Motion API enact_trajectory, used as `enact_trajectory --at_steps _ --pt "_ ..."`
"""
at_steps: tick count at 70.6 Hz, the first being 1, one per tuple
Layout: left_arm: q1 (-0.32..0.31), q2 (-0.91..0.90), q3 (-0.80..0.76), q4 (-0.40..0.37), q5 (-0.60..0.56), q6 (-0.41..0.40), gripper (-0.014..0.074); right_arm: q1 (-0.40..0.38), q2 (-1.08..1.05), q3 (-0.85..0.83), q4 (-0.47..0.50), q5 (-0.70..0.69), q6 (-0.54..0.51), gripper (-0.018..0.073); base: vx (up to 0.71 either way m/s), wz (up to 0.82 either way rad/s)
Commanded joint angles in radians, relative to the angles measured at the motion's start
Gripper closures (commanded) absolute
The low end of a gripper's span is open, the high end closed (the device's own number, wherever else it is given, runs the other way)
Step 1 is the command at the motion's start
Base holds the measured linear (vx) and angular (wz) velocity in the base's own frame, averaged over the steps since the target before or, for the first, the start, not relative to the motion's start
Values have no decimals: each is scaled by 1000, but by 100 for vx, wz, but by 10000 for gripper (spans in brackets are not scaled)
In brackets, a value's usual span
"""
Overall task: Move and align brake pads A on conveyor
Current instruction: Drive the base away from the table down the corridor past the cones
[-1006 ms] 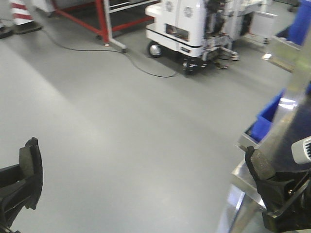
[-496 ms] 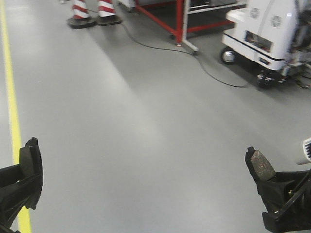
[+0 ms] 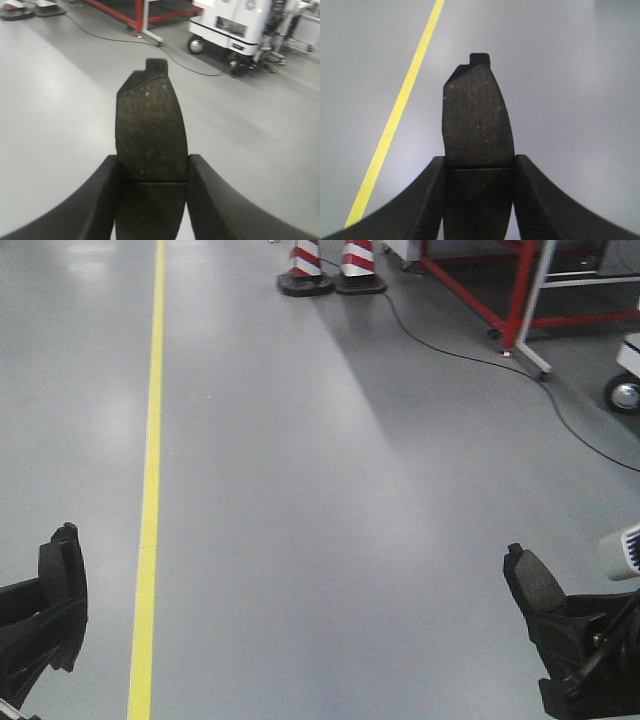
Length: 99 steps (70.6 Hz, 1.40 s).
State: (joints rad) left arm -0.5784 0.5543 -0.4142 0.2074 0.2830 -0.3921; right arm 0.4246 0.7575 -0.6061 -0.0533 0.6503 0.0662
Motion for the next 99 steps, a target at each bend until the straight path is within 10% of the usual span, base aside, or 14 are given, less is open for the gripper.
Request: enact_trajectory --at_steps 1,99 --pt "-3 -2 -31 6 -91 -2 468 0 -11 -30 -4 -80 -9 376 31 37" --pt "-3 -2 -31 6 -91 -2 468 0 -11 -30 -4 -77 -9 376 57 17"
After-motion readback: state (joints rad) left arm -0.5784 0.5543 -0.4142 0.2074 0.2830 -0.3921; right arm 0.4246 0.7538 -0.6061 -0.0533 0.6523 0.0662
